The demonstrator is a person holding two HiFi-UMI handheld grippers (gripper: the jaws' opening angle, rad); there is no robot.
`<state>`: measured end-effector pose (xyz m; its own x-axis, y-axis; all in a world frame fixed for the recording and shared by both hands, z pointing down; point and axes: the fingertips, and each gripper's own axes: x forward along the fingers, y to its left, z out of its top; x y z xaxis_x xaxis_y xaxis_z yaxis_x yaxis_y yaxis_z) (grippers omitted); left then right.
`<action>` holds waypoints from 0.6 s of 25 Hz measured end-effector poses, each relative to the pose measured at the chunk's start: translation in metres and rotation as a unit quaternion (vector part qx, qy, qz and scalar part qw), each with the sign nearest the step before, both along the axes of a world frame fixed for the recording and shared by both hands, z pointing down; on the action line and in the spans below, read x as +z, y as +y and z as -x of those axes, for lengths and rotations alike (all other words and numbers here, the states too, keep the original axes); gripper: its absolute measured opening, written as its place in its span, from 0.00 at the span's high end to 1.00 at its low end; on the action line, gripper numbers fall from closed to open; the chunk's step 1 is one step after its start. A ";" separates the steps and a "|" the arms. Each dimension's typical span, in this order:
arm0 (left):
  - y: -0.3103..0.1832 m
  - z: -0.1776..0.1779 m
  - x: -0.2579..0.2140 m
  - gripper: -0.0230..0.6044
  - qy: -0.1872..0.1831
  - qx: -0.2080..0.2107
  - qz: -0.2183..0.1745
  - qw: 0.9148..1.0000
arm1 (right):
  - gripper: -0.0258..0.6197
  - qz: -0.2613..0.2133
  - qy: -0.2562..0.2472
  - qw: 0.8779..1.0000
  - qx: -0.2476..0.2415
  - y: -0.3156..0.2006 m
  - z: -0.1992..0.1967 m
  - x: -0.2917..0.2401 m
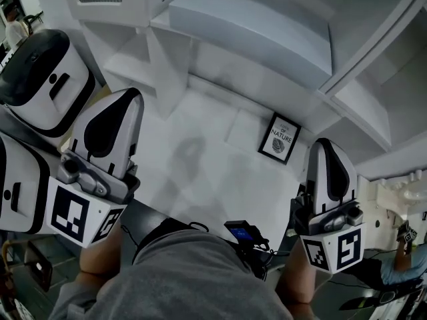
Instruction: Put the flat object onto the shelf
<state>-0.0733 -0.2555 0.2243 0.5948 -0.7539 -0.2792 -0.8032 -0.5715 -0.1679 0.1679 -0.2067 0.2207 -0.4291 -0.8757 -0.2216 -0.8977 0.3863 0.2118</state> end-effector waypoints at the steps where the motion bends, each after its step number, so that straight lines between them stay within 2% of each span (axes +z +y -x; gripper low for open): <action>1: 0.000 -0.001 0.002 0.95 0.000 0.000 0.003 1.000 | 0.92 0.002 0.001 1.000 0.000 0.001 0.001 0.002; 15: -0.001 -0.009 0.011 0.95 -0.005 0.007 0.014 1.000 | 0.92 0.010 -0.002 1.000 -0.007 0.003 0.007 0.009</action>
